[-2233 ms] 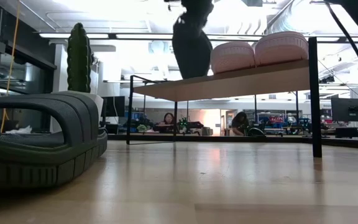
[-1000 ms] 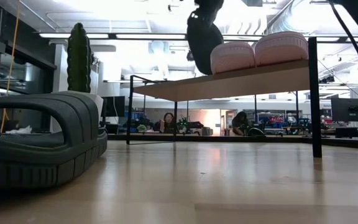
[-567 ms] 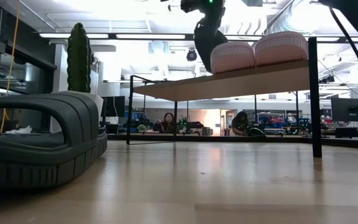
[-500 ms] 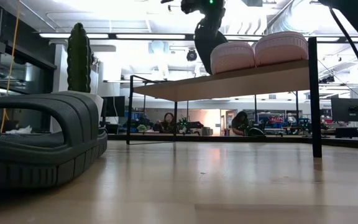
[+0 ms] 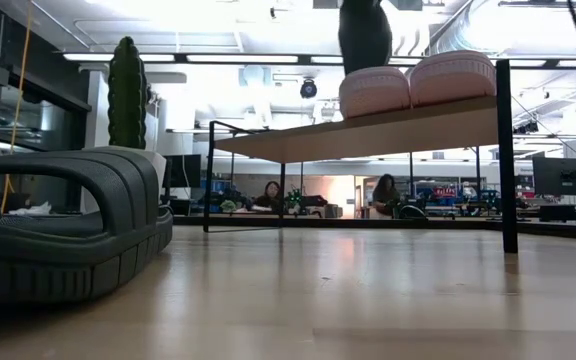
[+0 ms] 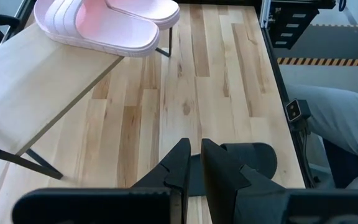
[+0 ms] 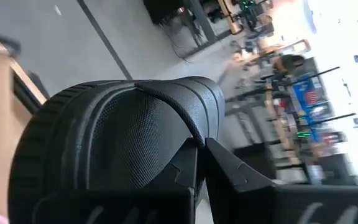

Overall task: Pick and place slides into the shelf
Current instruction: Put the right black slipper on the shelf

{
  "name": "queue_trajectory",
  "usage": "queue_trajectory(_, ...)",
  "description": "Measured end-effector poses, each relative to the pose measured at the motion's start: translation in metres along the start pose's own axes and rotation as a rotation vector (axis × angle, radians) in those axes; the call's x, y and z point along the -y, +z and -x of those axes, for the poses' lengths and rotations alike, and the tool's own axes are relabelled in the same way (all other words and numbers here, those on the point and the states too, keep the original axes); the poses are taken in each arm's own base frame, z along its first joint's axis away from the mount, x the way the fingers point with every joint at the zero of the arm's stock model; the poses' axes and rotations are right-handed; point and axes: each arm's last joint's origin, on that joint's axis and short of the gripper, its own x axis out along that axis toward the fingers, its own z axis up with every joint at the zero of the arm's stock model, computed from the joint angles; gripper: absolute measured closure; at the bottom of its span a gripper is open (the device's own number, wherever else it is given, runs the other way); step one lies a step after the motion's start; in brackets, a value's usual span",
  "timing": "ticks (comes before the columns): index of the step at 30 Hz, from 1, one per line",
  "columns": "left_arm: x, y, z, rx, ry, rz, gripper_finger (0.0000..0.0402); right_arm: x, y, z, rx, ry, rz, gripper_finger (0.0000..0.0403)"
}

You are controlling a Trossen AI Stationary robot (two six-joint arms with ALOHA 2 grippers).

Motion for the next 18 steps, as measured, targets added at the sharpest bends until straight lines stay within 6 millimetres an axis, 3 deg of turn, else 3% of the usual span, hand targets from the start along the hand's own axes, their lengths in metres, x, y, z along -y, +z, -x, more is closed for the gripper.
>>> queue_trajectory(4, 0.0, 0.0, 0.0, 0.001, 0.004, 0.0, 0.0371, 0.032, -0.018, 0.019, 0.043, 0.054, -0.117, 0.0403)
queue_trajectory(6, 0.0, 0.0, 0.0, 0.005, 0.014, 0.0, 0.0371, 0.038, -0.03, 0.024, 0.042, 0.075, -0.132, 0.0403)
queue_trajectory(14, -0.001, 0.0, 0.0, 0.009, 0.023, 0.001, 0.0371, 0.027, -0.099, 0.017, -0.051, 0.075, -0.16, 0.0403)
queue_trajectory(18, -0.001, 0.001, 0.0, 0.016, 0.024, 0.002, 0.0371, 0.013, -0.117, 0.01, -0.088, 0.061, -0.161, 0.0403)
